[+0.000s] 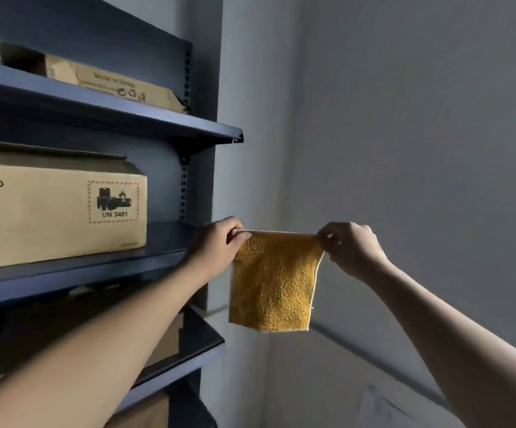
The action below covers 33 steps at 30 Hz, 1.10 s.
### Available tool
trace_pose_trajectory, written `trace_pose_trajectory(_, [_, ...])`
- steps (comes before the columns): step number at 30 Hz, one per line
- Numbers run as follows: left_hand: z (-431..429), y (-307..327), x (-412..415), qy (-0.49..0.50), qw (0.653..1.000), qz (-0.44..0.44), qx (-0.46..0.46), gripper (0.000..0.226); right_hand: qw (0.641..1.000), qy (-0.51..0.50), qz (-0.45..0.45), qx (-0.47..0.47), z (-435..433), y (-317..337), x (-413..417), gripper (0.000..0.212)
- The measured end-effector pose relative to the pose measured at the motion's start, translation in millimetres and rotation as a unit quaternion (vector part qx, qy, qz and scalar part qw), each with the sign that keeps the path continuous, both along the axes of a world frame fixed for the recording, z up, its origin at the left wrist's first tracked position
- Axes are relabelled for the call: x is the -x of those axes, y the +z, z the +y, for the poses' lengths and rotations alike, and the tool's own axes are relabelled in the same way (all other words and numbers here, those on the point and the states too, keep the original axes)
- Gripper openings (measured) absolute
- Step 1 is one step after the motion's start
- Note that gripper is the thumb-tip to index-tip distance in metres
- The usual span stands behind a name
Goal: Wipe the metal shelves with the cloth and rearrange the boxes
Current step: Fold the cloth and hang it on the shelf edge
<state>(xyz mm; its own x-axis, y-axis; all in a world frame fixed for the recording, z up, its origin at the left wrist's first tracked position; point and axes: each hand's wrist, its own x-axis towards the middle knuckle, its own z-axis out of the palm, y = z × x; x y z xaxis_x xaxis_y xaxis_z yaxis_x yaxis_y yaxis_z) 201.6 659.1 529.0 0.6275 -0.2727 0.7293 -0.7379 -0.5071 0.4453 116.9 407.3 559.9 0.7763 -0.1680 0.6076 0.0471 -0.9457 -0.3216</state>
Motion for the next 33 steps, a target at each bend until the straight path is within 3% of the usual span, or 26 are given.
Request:
trace_pose_trajectory(8, [57, 19, -59, 0.251, 0.967, 0.017, -0.037, 0.018, 0.979, 0.201, 0.035, 0.022, 44, 16, -176, 0.021])
trace_pose_trajectory(17, [56, 14, -109, 0.455, 0.884, 0.039, -0.099, 0.019, 0.954, 0.287, 0.076, -0.04, 81, -16, -282, 0.025])
trace_pose_trajectory(24, [50, 15, -139, 0.535, 0.805, 0.067, -0.248, 0.018, 0.944, 0.318, 0.083, -0.004, 97, -20, -315, 0.03])
trace_pose_trajectory(31, [50, 21, -156, 0.54, 0.783, 0.1, -0.293, 0.003, 0.94, 0.319, 0.107, 0.065, 104, -22, -325, 0.033])
trace_pose_trajectory(33, [48, 24, -160, 0.544, 0.779, 0.092, -0.297, 0.013, 0.937, 0.323, 0.109, 0.075, 105, -21, -325, 0.039])
